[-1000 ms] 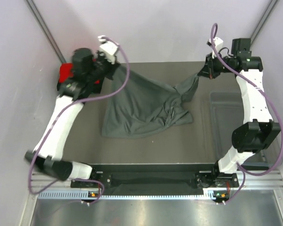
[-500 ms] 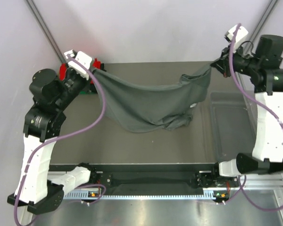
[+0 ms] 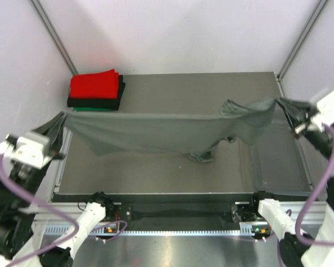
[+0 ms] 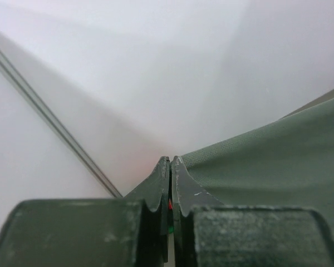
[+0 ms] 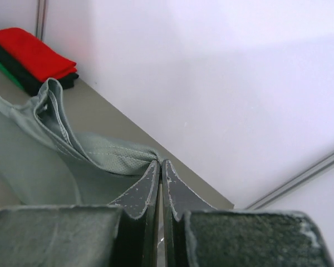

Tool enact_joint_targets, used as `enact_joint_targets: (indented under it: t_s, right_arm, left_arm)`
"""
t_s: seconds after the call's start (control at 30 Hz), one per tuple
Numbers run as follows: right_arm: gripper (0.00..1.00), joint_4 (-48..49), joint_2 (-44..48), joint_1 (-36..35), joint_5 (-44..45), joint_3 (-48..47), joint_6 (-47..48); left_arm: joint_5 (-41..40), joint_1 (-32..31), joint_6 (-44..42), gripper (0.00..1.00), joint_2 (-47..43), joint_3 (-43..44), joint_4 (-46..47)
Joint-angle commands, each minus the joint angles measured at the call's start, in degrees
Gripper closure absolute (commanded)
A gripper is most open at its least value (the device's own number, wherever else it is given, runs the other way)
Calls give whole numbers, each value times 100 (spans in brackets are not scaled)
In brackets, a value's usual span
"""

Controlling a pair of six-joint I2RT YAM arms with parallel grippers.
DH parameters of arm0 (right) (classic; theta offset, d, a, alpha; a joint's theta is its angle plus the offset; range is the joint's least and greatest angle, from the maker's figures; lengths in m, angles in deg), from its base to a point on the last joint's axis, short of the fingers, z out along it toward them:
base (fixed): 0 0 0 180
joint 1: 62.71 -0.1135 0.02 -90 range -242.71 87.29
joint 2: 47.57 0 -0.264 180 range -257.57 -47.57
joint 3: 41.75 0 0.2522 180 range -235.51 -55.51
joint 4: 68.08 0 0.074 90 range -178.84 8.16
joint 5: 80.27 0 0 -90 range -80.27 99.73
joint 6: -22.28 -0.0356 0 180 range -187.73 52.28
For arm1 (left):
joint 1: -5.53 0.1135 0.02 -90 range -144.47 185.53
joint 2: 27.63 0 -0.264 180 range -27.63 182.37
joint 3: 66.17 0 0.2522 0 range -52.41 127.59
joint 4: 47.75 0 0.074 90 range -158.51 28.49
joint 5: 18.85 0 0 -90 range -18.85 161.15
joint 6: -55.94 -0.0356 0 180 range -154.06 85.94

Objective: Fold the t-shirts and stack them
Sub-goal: Flatten the tshirt out

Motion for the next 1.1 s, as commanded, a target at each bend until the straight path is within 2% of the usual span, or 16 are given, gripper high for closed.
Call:
enact_joint_targets:
  t_s: [0.0,0.07,0.2,0.27,0.4,0.53,0.6,0.67,0.7,0.83,0.9,1.03,1.07]
  right_arm:
    - [100,-134,641,64,84,301,161]
    - [100,-213,1019,64,110,276,196]
    - [100,-310,1126,64,443,-259,170]
    - [100,-74,1021,55,672,-506,161]
    - [100,418,372,55,928,-927,179]
    - [100,735,-411,55,893,-1070,310]
    - [100,937,-648,55,832,-781,354]
    - [100,1288,-771,55,805,-79,468]
    - [100,1507,-798,55,779,185,512]
    - [100,2079,-965,55,638,1686,697]
    - [100,2421,-1176,55,620,2067,706]
    - [100,2915,-1904,-24,690,2683,855]
    - [100,3002,-2324,-85,708,2693,873]
  left_arm:
    - [96,133,-134,100,-369,132,-408]
    - [166,220,-125,100,-545,229,-619]
    - [246,282,-178,100,-537,702,-717]
    - [-86,282,-239,100,-344,870,-568]
    - [-763,221,-721,100,139,1073,-383]
    - [-1221,2,-1065,100,517,723,-216]
    - [-1449,-157,-1232,100,579,76,-93]
    - [-1424,-219,-1277,100,614,-453,-5]
    - [-1346,-210,-1312,100,597,-1091,74]
    - [-1441,-219,-1399,100,570,-2747,951]
    - [-1520,-210,-1531,100,781,-3423,1532]
    - [-1661,-122,-1812,100,1623,-4050,2375]
    - [-1618,35,-1830,100,2086,-4103,2577]
